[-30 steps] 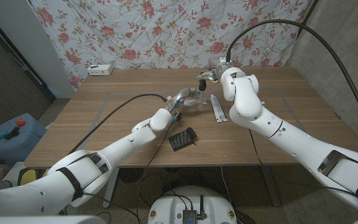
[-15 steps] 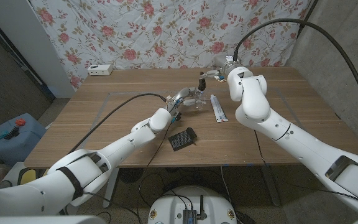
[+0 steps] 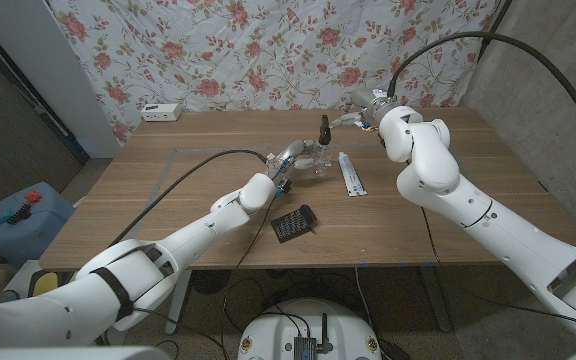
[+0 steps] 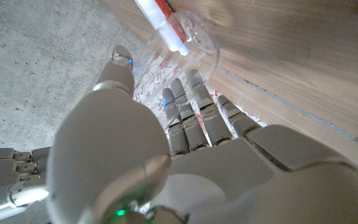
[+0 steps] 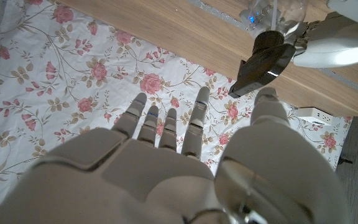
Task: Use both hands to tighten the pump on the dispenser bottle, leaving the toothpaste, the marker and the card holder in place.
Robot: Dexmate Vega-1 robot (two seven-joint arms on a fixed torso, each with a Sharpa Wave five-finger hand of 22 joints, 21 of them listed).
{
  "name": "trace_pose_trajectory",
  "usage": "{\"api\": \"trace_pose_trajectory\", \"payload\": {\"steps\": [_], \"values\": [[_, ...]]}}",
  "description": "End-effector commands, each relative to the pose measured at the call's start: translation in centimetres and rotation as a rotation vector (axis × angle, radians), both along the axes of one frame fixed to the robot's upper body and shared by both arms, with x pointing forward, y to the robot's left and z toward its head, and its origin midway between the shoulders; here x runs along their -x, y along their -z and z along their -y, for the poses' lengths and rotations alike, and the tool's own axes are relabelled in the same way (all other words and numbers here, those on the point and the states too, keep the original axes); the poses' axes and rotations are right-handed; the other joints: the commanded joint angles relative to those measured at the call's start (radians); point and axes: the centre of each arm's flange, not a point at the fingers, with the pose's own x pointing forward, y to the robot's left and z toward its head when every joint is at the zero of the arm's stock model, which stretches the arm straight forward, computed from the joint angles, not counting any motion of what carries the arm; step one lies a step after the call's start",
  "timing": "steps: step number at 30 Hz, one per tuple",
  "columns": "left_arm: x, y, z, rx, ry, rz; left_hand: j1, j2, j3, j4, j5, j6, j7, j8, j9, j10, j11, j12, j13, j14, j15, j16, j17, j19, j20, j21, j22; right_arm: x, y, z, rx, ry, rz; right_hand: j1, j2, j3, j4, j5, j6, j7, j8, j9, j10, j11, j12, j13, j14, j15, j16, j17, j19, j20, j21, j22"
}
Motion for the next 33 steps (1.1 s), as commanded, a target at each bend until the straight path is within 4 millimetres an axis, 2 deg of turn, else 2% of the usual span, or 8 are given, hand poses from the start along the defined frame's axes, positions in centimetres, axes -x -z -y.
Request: {"api": "trace_pose_trajectory", "payload": {"steps": [1, 4, 9, 14, 16, 33], "values": [[0.2, 0.0, 0.1, -0.007, 0.005, 0.003, -0.047, 0.107, 0.04, 0.035, 0.006, 0.145, -0.025, 0.006, -0.001, 0.043, -0.043, 0.004, 0.005, 0.007, -0.091, 0.005, 0.002, -0.001, -0.084, -0.001, 0.002, 0.4, -0.3, 1.0, 0.011, -0.05, 0.005, 0.032, 0.001, 0.016, -0.009, 0.004, -0.052, -0.029, -0.021, -0.001, -0.029, 0.001, 0.003, 0.004, -0.015, 0.002, 0.002, 0.001, -0.005, -0.005, 0.0, 0.003], [0.2, 0.0, 0.2, -0.01, 0.006, 0.003, -0.047, 0.107, 0.04, 0.035, 0.006, 0.146, -0.026, 0.006, -0.002, 0.045, -0.043, 0.005, 0.006, 0.006, -0.09, 0.005, 0.002, -0.001, -0.085, -0.001, 0.002, 0.4, -0.3, 1.2, 0.015, -0.057, 0.005, 0.05, -0.002, 0.024, -0.014, 0.002, -0.077, -0.04, -0.032, -0.003, -0.045, -0.001, 0.002, 0.005, -0.023, 0.0, 0.001, 0.001, -0.006, -0.005, 0.001, 0.003], [0.3, 0.0, 0.3, -0.013, 0.009, 0.001, -0.047, 0.107, 0.041, 0.034, 0.006, 0.147, -0.027, 0.007, -0.001, 0.048, -0.042, 0.005, 0.006, 0.008, -0.09, 0.005, 0.001, -0.001, -0.085, -0.001, 0.002, 0.3, -0.3, 1.4, 0.02, -0.084, 0.006, 0.079, -0.009, 0.036, -0.02, -0.002, -0.117, -0.077, -0.049, -0.005, -0.063, -0.005, 0.004, 0.005, -0.034, -0.003, 0.001, 0.0, -0.005, -0.004, 0.002, 0.003], [0.3, -0.1, 0.4, -0.013, 0.01, 0.004, -0.048, 0.108, 0.041, 0.035, 0.006, 0.145, -0.027, 0.006, -0.001, 0.047, -0.04, 0.003, 0.007, 0.006, -0.09, 0.005, 0.003, -0.001, -0.084, -0.001, 0.002, 0.2, -0.3, 1.7, 0.042, -0.112, 0.015, 0.12, -0.018, 0.052, -0.024, -0.001, -0.15, -0.126, -0.065, -0.009, -0.08, -0.017, 0.007, 0.006, -0.046, -0.007, 0.002, 0.0, -0.007, -0.004, 0.001, 0.003], [0.3, -0.1, 0.5, -0.014, 0.01, 0.005, -0.049, 0.107, 0.041, 0.035, 0.006, 0.141, -0.026, 0.004, -0.001, 0.049, -0.042, 0.003, 0.008, 0.007, -0.089, 0.005, 0.002, -0.001, -0.084, -0.001, 0.002, 0.1, -0.3, 1.9, 0.053, -0.123, 0.022, 0.131, -0.019, 0.056, -0.025, 0.001, -0.157, -0.135, -0.068, -0.01, -0.083, -0.02, 0.008, 0.006, -0.051, -0.01, 0.001, 0.0, -0.007, -0.003, 0.001, 0.003], [0.5, -0.3, 0.8, -0.027, 0.013, 0.007, -0.05, 0.109, 0.043, 0.035, 0.006, 0.144, -0.026, 0.005, -0.001, 0.048, -0.04, -0.001, 0.01, 0.007, -0.088, 0.003, 0.0, -0.002, -0.082, -0.002, 0.002, -0.7, 0.0, 2.7, 0.144, -0.224, 0.068, 0.202, -0.03, 0.08, -0.028, 0.012, -0.178, -0.142, -0.083, -0.017, -0.092, -0.043, 0.014, 0.006, -0.046, -0.038, 0.008, -0.001, 0.009, -0.009, 0.005, 0.002]]}}
